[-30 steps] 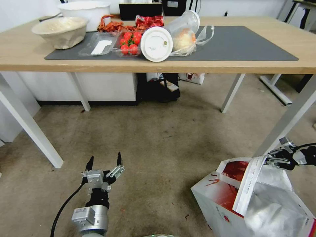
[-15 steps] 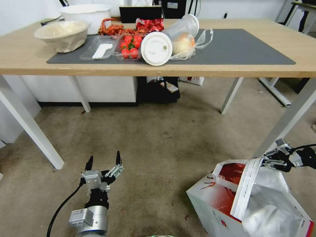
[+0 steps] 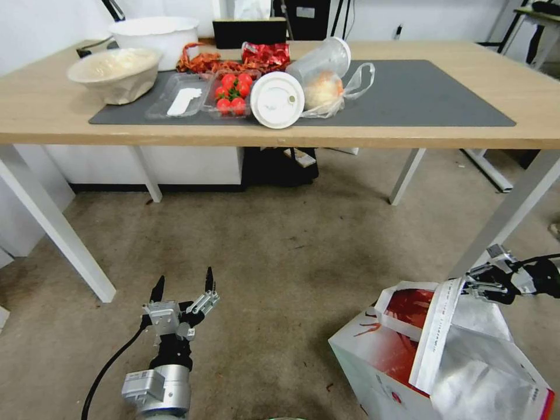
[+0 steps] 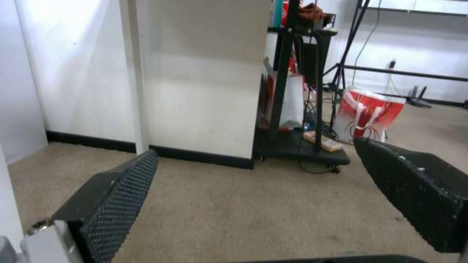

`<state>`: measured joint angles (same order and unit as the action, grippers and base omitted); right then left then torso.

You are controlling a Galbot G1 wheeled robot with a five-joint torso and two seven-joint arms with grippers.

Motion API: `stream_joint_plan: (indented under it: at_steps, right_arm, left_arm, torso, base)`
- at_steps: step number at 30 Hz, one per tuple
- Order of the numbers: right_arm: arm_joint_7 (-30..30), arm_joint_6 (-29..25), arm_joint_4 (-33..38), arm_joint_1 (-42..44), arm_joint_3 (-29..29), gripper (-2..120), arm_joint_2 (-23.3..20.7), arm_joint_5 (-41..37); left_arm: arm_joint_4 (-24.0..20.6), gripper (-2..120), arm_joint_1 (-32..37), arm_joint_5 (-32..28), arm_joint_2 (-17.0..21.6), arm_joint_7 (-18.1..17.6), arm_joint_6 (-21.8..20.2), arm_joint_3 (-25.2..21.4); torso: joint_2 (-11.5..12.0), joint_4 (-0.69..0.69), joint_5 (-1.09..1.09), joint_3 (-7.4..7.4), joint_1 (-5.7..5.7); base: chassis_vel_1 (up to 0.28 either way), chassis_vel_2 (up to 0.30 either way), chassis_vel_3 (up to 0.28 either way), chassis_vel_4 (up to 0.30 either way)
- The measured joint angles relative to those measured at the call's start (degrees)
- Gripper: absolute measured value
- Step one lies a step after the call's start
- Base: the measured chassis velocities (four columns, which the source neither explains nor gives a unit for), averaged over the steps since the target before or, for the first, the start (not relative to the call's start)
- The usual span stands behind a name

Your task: Pick up the food delivery bag from the floor and place it on the table.

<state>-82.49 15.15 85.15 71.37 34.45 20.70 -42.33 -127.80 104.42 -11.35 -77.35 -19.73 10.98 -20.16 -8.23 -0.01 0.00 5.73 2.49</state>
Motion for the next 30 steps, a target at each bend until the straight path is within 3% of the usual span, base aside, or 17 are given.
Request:
stream_joint_plan:
  at_steps: [30]
  right_arm:
    - [-0.4, 1.0, 1.9, 0.1, 0.0, 0, -0.7, -2.0]
  left_arm:
    - [-0.6, 100, 0.6, 1.0, -0.6, 0.2, 0.0, 0.0]
  torso:
    - [-6.8, 0.00, 0.00, 5.28, 1.58]
  base:
    - [0.000, 0.000, 0.000, 0.000]
